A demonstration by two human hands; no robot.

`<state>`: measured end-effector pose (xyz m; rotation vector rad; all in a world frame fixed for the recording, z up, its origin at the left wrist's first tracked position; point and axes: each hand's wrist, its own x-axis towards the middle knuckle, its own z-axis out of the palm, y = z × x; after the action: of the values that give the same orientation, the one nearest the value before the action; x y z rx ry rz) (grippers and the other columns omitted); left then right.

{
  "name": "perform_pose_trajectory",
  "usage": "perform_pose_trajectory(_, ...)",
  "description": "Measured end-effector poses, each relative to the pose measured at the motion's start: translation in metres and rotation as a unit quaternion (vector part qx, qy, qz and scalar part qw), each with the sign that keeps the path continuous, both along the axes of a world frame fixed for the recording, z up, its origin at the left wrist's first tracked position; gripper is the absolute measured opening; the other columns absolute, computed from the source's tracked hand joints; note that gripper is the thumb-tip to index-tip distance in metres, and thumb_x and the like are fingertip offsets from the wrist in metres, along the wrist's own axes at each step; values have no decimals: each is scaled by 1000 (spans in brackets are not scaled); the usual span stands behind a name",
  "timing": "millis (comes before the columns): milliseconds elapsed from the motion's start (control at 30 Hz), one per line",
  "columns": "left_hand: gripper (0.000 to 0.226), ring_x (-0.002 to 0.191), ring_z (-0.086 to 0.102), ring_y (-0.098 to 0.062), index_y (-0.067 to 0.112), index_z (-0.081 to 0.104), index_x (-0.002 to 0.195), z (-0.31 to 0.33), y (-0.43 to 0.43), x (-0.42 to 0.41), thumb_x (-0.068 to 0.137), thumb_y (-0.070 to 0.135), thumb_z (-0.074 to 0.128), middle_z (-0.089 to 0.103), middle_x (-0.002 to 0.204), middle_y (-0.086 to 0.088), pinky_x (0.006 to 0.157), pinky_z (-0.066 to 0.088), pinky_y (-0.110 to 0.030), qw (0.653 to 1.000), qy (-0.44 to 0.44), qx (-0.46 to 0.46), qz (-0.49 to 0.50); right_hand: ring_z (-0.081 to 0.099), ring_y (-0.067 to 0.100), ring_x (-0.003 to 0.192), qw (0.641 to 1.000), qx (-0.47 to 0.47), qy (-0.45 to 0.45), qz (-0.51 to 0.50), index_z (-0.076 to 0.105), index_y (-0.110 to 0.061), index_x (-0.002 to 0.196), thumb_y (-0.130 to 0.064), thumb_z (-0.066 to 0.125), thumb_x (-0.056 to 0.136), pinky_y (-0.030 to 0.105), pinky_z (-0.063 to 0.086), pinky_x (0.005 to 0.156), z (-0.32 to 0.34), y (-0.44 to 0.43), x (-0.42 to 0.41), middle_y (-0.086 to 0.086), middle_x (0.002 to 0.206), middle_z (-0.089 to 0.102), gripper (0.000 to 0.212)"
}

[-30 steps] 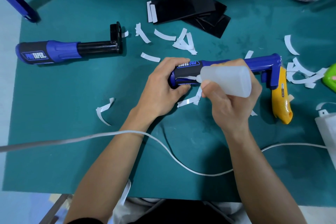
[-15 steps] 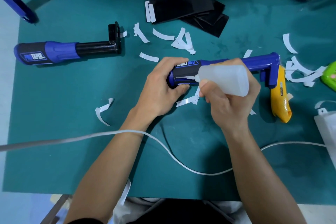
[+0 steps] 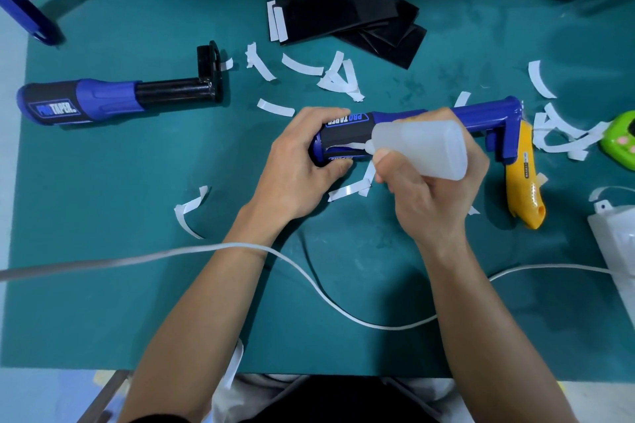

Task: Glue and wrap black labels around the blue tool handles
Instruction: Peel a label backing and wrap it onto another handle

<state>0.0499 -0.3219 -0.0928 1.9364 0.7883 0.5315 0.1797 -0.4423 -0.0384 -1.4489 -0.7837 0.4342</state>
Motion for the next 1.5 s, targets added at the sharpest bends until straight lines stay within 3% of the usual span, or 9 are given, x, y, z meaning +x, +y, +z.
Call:
perform_pose_trajectory(300, 60, 110, 63, -7, 28, 63, 131, -1, 1, 0, 78, 9, 86, 62, 120, 17, 92, 47, -15, 1000, -2, 0, 0, 55, 29, 53, 1000, -1, 12, 2, 60, -17, 82, -6, 70, 81, 26, 41, 55, 0, 0, -1, 4, 67, 62, 15)
perform_pose_trajectory(500, 61, 111, 63, -7, 28, 63, 131, -2, 1, 0, 78, 10, 88, 62, 121, 18, 92, 47, -15, 1000, -4, 2, 0, 57, 28, 59, 1000, 16, 9, 10, 63, -21, 91, -6, 70, 84, 28, 45, 56, -2, 1, -3, 3, 72, 64, 18)
perform_pose_trajectory(633, 62, 111, 63, -6, 29, 63, 130, -3, 1, 1, 78, 10, 89, 62, 120, 19, 92, 47, -15, 1000, -6, 5, 2, 58, 17, 63, 1000, 13, -15, 6, 63, -9, 88, -5, 69, 82, 20, 45, 61, 0, 1, -4, -6, 76, 63, 9)
perform_pose_trajectory(800, 62, 111, 63, -8, 30, 62, 130, -3, 1, 0, 78, 10, 88, 61, 120, 21, 92, 48, -18, 1000, -9, 5, 0, 55, 2, 68, 999, 23, -26, 5, 63, -12, 91, -2, 68, 82, 13, 43, 65, 3, 0, -3, -23, 81, 62, 14)
perform_pose_trajectory(1333, 61, 109, 63, -8, 28, 63, 130, -2, 1, 0, 78, 10, 88, 61, 119, 19, 92, 48, -16, 1000, -8, 4, 0, 55, 14, 65, 999, 19, -12, 30, 64, -9, 92, 1, 69, 82, 15, 44, 63, 5, -1, -6, -7, 81, 62, 14)
perform_pose_trajectory(1500, 61, 108, 63, -7, 27, 63, 130, -2, 1, 0, 78, 8, 87, 62, 118, 18, 91, 47, -17, 1000, -9, 7, -1, 55, 9, 66, 999, 16, -14, 39, 63, -5, 93, 19, 66, 78, 12, 44, 64, 6, -1, -7, 5, 78, 61, 28)
